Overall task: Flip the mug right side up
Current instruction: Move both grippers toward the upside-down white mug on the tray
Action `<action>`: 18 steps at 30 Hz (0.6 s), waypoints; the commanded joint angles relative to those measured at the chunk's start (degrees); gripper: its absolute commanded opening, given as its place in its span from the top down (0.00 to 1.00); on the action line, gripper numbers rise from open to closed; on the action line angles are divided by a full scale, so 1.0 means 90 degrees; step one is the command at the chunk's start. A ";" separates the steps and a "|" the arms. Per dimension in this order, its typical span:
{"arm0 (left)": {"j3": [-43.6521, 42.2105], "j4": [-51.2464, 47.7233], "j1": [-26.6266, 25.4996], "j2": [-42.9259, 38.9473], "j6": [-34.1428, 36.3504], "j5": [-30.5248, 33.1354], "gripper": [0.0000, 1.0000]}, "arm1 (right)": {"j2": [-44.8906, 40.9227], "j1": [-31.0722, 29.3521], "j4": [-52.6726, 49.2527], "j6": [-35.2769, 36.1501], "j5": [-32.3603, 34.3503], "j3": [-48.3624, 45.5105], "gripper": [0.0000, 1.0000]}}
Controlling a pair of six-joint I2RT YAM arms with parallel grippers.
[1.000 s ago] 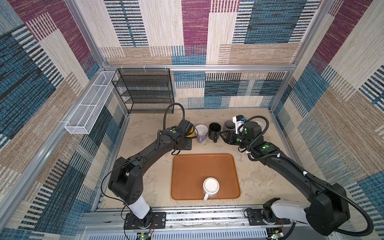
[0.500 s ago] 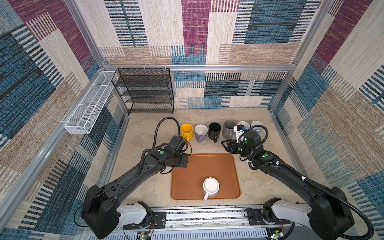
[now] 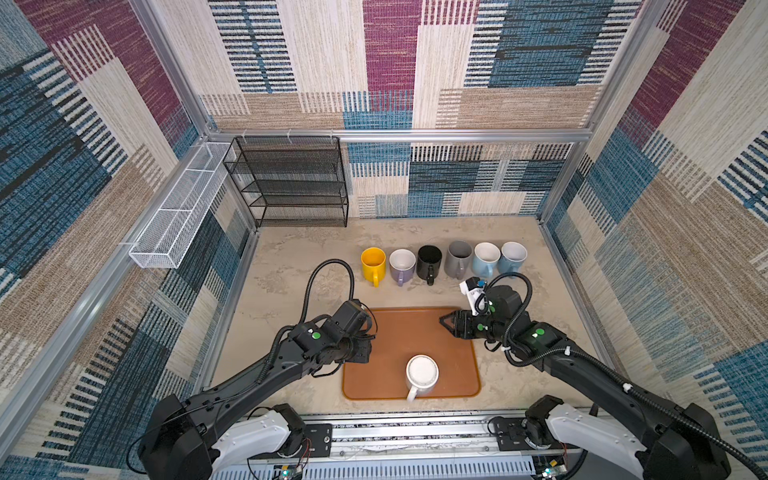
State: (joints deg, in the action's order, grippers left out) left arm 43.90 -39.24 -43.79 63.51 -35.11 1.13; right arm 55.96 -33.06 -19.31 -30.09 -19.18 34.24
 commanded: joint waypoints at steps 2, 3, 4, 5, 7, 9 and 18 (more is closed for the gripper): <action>-0.0049 0.0197 -0.0227 0.0168 -0.0306 -0.0044 0.49 | -0.0434 -0.0538 -0.0605 -0.0830 -0.0329 -0.0388 0.46; -0.0048 0.0265 -0.0296 0.0231 -0.0350 -0.0087 0.49 | -0.0524 -0.0659 -0.0625 -0.0944 -0.0391 -0.0477 0.46; -0.0052 0.0361 -0.0391 0.0313 -0.0397 -0.0142 0.49 | -0.0631 -0.0800 -0.0636 -0.1076 -0.0450 -0.0566 0.46; -0.0050 0.0436 -0.0485 0.0382 -0.0445 -0.0202 0.49 | -0.0712 -0.0919 -0.0663 -0.1164 -0.0497 -0.0625 0.46; -0.0007 0.0535 -0.0700 0.0550 -0.0513 -0.0288 0.49 | -0.0800 -0.1097 -0.0703 -0.1262 -0.0601 -0.0701 0.46; 0.0069 0.0591 -0.0910 0.0752 -0.0538 -0.0367 0.49 | -0.0803 -0.1254 -0.0706 -0.1345 -0.0669 -0.0744 0.46; 0.0442 0.0918 -0.1650 0.1732 -0.0498 -0.0840 0.49 | -0.0593 -0.1676 -0.0131 -0.1717 -0.0769 -0.0960 0.46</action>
State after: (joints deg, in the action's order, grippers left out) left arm 46.87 -32.86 -57.84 77.97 -38.61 -4.95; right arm 50.28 -47.81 -24.21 -43.62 -25.58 25.96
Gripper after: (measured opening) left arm 0.509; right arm 0.542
